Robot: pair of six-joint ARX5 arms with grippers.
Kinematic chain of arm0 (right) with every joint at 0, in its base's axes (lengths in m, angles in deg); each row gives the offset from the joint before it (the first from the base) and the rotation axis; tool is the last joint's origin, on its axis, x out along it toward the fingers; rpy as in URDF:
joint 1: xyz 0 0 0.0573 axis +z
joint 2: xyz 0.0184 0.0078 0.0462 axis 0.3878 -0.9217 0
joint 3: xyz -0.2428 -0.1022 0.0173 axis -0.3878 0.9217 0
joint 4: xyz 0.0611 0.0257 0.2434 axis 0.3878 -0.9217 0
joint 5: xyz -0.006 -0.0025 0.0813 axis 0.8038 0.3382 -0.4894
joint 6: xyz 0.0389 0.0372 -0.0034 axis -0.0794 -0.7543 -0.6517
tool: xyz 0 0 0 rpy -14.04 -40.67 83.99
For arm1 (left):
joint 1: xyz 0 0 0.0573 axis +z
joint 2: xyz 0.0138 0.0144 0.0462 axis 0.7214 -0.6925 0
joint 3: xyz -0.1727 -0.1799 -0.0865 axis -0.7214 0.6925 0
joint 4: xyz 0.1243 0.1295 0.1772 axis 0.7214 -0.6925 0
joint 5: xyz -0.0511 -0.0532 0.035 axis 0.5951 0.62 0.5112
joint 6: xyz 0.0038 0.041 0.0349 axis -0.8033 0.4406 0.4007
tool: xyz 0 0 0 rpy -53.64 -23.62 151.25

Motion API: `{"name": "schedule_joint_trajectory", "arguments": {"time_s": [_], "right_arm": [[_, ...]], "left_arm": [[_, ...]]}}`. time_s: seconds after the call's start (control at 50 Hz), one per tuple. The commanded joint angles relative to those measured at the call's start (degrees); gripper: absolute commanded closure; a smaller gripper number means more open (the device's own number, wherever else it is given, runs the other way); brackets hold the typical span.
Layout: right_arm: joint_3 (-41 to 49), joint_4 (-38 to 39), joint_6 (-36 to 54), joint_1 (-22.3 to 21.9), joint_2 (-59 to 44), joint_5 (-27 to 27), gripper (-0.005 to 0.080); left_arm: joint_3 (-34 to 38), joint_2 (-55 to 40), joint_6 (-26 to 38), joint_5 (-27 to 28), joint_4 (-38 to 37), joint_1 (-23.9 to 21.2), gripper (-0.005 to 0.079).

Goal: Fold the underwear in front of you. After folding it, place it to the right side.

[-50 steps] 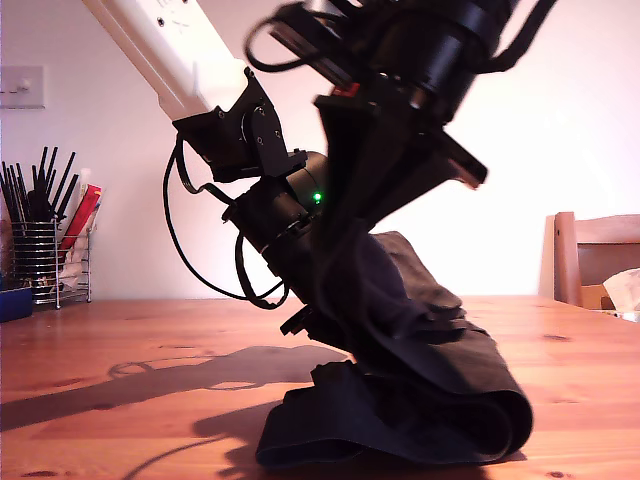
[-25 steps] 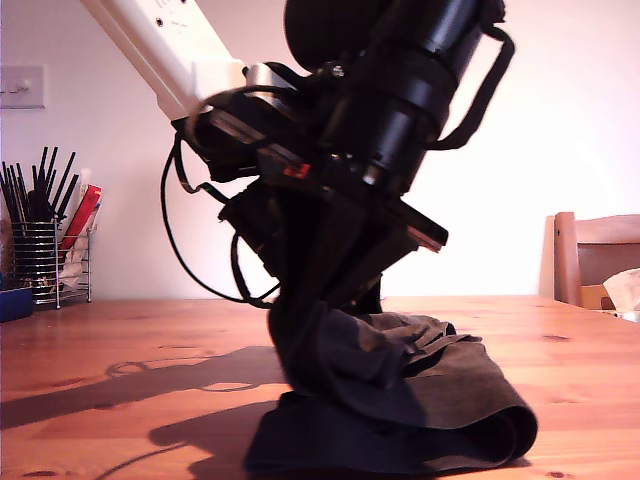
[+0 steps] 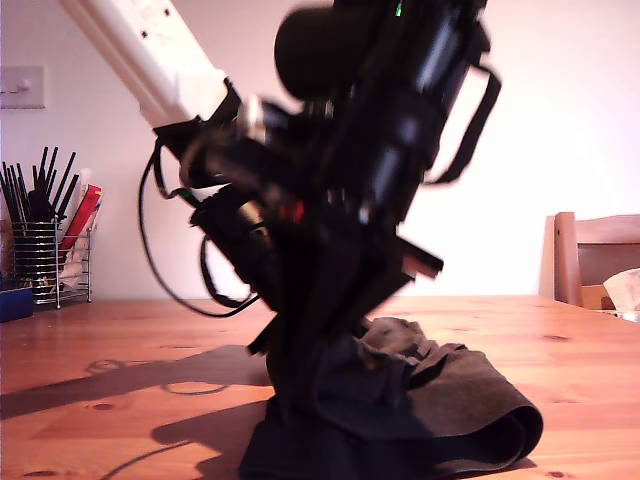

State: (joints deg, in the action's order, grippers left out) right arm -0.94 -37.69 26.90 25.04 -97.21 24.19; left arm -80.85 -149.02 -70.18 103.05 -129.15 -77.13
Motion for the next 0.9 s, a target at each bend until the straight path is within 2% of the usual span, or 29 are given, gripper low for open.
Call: {"name": "schedule_joint_trajectory", "arguments": {"time_s": [0.0, 0.26, 0.44, 0.6, 0.88], "right_arm": [[-0.24, 0.50, 1.07, 0.90, -0.17, 0.02, 0.0765], [1.31, 0.42, 2.21, 1.22, -0.22, -0.02, 0.0765], [1.95, 0.22, 2.91, 1.27, -0.22, -0.02, 0.0765], [1.95, 0.09, 2.95, 1.27, -0.22, -0.02, 0.0765], [1.95, 0.48, 2.89, 1.27, -0.22, -0.17, 0.0765]], "left_arm": [[0.55, -2.27, -0.09, 0.24, -0.85, 0.66, 0.0762], [-2.05, 0.28, -0.09, 0.61, -1.99, 3.76, 0.0762], [-5.88, 0.28, -0.09, 4.22, -4.76, 5.25, 0.0762], [-8.87, 0.28, -0.09, 6.84, -7.37, 5.84, 0.0762], [-9.31, 0.24, -0.09, 8.04, -4.85, 4.68, 0.0762]]}}
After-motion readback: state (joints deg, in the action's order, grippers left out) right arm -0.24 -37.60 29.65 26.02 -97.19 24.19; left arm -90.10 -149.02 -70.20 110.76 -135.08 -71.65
